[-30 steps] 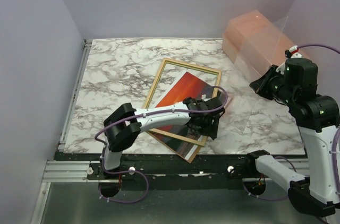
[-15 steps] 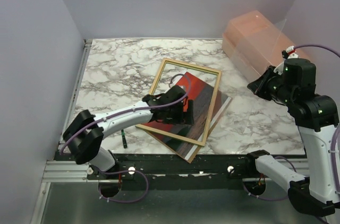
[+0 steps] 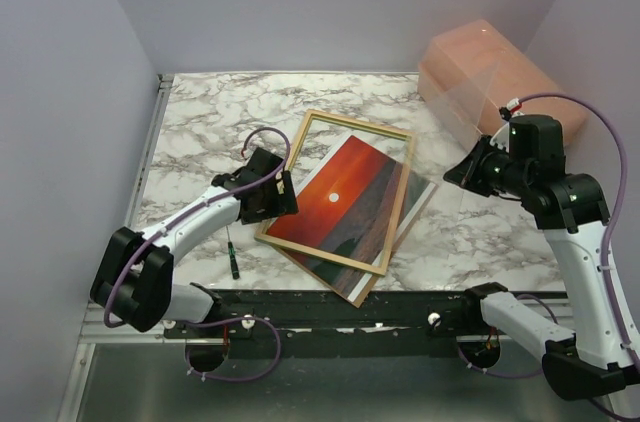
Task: Put the photo into the frame
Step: Move the photo frame to the center of the board, then adjust the photo frame at the center of the board.
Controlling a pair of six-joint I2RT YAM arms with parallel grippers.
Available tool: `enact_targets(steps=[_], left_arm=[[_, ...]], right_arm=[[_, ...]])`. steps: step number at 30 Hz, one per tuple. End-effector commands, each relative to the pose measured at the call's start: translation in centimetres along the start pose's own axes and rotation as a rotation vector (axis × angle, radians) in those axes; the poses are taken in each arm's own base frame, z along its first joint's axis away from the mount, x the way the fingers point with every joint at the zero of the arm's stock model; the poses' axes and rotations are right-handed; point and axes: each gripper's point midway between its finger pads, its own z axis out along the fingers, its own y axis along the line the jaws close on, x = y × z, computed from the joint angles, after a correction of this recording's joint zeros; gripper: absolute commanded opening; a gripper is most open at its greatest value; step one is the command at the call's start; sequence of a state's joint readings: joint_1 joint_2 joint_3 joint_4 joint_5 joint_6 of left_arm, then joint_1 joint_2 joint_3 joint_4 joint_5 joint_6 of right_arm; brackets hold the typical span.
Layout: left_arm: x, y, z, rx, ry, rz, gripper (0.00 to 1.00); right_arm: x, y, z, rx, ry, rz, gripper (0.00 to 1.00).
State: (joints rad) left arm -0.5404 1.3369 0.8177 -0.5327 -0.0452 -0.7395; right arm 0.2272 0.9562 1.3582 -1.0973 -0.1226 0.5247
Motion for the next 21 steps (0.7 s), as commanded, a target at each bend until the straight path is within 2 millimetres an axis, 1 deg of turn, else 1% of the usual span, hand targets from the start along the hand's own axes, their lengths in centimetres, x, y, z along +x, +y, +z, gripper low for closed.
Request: enact_targets(steps=[1,4,7,9,11,14,16,17,18,20,21], left_arm=[[-1.7,4.8,0.7,-0.207,-0.019,-0.004,0.91],[-1.7,5.5,1.9,-0.236,0.017,-0.006,0.88],[-1.3,5.6,3.2,-0.23,0.059,-0.012,0.81],[-1.3,5.4,3.2,-0.227,0.071,-0.015,0.7],[-1.4,5.1,3.0,-0.213,0.07,-0.018,0.54],[-1.1,4.6,3.0,-0.175,0.075,-0.021,0.39],[-0.6,4.5,3.1,-0.163,0.093,-0.025,0.24],[-0.4,4.4,3.1,-0.159,0.097,-0.024,0.14],[-0.3,4.2,3.0,-0.144,0.096,-0.024,0.08],[0.0,4.0,2.5,-0.126,0.088,-0.028,0.02],[0.0,3.9,2.2,-0.12,0.081,-0.03,0.01]], right_arm=[[0.3,1.8,0.3,-0.105,0.015,0.017,0.01],[0.8,2.2,0.6,-0.128,0.04,0.031,0.01],[1.2,2.1,0.9,-0.132,0.055,0.043,0.01],[1.3,2.2,0.9,-0.137,0.058,0.051,0.01],[1.3,2.3,0.8,-0.14,0.057,0.053,0.01],[1.2,2.3,0.6,-0.14,0.054,0.055,0.01],[1.3,2.4,0.7,-0.142,0.056,0.059,0.01],[1.2,2.5,0.7,-0.147,0.056,0.061,0.01],[1.3,2.5,0.7,-0.151,0.058,0.064,0.01],[1.3,2.7,0.7,-0.16,0.06,0.067,0.01],[1.4,2.7,0.7,-0.162,0.061,0.067,0.01]])
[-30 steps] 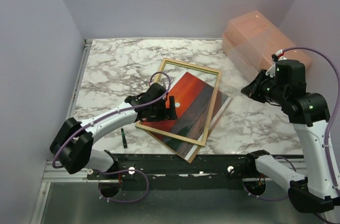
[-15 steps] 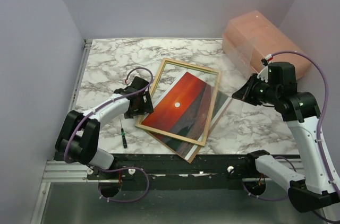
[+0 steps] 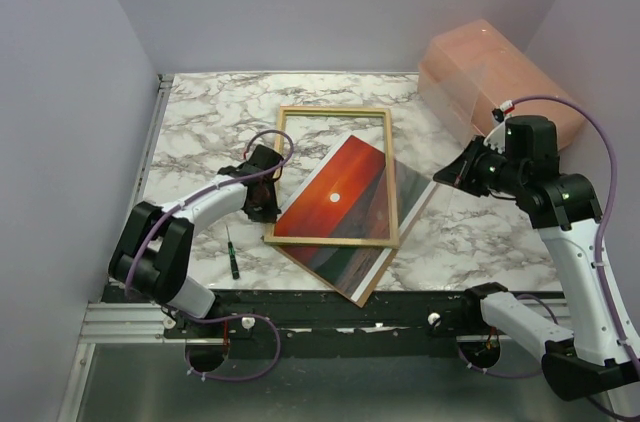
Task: Put the photo into the frame
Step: Adjust the photo frame at the center of the board.
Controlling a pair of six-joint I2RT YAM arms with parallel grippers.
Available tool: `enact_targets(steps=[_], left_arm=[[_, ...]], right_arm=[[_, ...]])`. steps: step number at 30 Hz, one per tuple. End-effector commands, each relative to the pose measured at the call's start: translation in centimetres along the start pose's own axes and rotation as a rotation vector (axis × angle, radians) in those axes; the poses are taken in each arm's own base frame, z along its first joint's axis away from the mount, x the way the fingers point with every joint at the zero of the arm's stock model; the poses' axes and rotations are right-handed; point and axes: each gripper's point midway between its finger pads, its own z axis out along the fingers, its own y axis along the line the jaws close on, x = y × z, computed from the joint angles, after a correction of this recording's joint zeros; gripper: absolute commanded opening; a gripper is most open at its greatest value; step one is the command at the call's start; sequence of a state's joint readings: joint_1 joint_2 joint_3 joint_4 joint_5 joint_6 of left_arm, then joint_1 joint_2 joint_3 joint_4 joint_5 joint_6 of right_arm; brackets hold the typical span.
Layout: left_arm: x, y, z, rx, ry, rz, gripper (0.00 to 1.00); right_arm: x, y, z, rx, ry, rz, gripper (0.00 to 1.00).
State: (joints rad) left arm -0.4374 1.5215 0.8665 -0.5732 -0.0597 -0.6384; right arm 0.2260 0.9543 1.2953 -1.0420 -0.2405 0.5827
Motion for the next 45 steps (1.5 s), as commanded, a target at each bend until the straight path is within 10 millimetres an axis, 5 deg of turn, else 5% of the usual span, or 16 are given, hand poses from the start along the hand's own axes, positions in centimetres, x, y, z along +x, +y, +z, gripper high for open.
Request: enact_targets(steps=[1,13,28,35,41,45], left_arm=[[0.3,-0.4,-1.5,0.046,-0.036,-0.049,0.01],[3.5,-3.1,-6.4,0.148,-0.102,0.036,0.0],[9.6,-4.7,-3.3,0.112,-0.003,0.049,0.0],[10.1,-4.6,-3.6,0.109,-0.004,0.046,0.74],[9.3,-4.7,-4.4,0.145,-0.045,0.025,0.77],[9.3,-4.4,-3.1,0.132,-0.021,0.0,0.75]], right_arm=[[0.1,1.2,-0.3,-0.066,-0.002,0.007,0.01],[0.5,2.0,-0.3,-0.118,0.007,0.019,0.01],[0.9,3.4,1.2,-0.24,0.025,0.016,0.01],[0.4,4.0,2.3,-0.284,0.026,0.001,0.01],[-0.9,3.8,3.2,-0.246,-0.003,-0.019,0.01],[-2.2,3.4,3.5,-0.202,-0.038,0.002,0.0]])
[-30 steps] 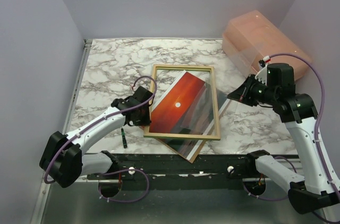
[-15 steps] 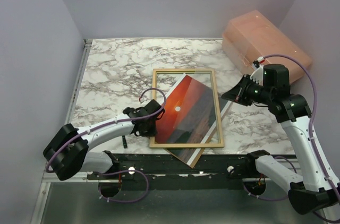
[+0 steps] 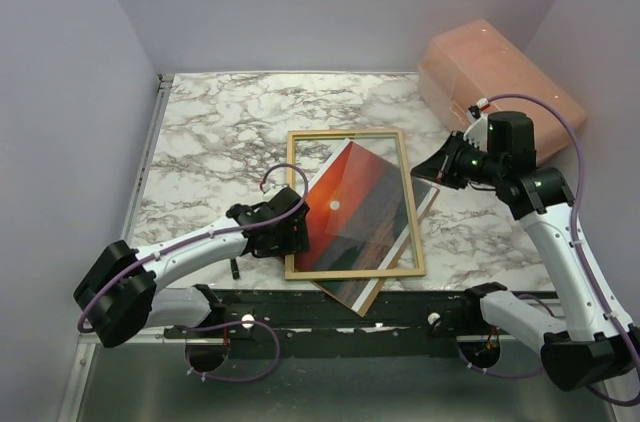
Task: Put the photo into the frame
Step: Adjust the photo frame at the center of the board.
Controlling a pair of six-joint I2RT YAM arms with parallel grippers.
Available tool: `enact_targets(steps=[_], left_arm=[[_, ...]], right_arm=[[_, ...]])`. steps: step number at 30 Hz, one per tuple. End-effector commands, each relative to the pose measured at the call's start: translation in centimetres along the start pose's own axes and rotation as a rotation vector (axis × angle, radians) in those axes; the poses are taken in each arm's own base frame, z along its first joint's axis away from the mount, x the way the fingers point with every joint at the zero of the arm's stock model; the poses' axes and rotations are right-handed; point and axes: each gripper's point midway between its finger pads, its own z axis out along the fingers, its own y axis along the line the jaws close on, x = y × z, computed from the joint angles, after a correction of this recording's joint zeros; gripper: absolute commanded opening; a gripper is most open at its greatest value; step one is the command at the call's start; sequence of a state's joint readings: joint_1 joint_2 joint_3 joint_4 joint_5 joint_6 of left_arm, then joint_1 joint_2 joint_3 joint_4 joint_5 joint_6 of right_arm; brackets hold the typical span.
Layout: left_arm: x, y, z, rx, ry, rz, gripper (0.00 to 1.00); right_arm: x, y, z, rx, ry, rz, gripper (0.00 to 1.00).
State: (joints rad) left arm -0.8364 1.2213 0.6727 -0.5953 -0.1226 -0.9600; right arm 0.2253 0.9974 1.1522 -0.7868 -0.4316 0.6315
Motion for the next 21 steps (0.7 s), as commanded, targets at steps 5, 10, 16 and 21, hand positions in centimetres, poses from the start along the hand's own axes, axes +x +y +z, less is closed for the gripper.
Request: enact_targets(steps=[5,10,16,21], left_arm=[[-0.2,0.8,3.1,-0.062,0.043,-0.021,0.54],[-1.0,0.0,3.7,-0.085,0.05,0.0,0.15],[-2.6,-0.9,2.6,-0.07,-0.005,-0.014,0.0],[-3.9,-1.5,1.1,-0.024,-0.076,-0.008,0.0]], right_arm=[[-3.7,1.5,-0.4,0.005,-0.113,-0.034,0.0],[-4.3,1.8,-1.0,0.014,-0.134,-0.048,0.01],[-4.2,1.5,-1.1,0.03,-0.136,-0.056,0.0],[-3.9,1.3,-0.9,0.027,-0.126,-0.048,0.0]])
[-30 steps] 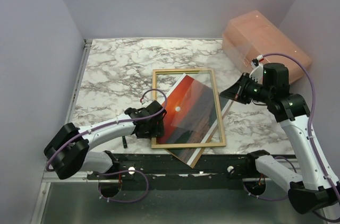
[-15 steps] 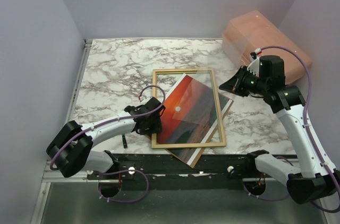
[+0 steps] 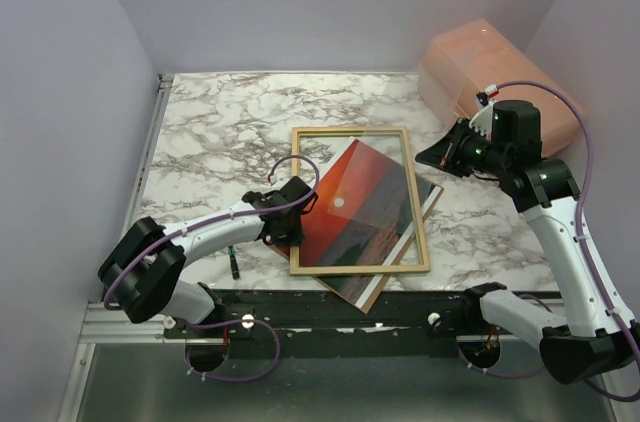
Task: Put the photo into the frame
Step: Adjust the photo frame at the center of the board.
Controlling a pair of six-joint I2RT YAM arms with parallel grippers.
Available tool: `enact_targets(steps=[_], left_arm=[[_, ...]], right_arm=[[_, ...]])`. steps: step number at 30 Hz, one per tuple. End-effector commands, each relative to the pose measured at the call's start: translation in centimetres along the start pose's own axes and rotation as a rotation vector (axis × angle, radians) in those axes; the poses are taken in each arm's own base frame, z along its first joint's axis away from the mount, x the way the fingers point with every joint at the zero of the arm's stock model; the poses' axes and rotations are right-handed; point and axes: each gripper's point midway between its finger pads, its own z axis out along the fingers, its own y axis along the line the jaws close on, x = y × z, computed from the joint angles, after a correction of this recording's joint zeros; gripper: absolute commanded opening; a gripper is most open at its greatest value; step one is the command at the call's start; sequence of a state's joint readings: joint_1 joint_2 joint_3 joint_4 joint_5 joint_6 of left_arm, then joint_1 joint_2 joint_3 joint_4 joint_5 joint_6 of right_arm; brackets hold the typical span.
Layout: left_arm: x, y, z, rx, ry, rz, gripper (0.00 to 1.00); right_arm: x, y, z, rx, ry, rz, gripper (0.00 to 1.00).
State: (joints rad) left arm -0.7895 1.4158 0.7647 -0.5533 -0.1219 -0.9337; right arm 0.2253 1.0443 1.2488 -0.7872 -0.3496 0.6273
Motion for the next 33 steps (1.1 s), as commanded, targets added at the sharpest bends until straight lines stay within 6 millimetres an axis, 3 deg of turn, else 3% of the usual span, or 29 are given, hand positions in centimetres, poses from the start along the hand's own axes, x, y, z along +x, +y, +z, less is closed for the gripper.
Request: enact_targets(steps=[1,9,18,25,33], left_arm=[[-2.1,-0.8,-1.9,0.051,-0.113,-0.003,0.0],[-3.1,-1.7,-3.9,0.165,-0.21,-0.02,0.0],[-3.1,-1.9,-4.4,0.186,-0.262,-0.01,0.0],[-3.8,-2.6,-6.0,0.17,-0.33,0.05,0.0],[-1.6,-2.5,-5.2,0.153,-0.274,0.007,0.0]], right_arm=[[-0.9,0.6,-0.5,-0.016,-0.041,-0.021,0.01],[-0.3,0.5,0.0,-0.032,-0.025,0.001,0.0],[0.0,0.5,0.1,-0.042,-0.025,0.019,0.0],[0.0,0.5,0.0,-0.041,-0.031,0.025,0.0],[0.3,0.4,0.2,-0.045,-0.026,0.036,0.0]])
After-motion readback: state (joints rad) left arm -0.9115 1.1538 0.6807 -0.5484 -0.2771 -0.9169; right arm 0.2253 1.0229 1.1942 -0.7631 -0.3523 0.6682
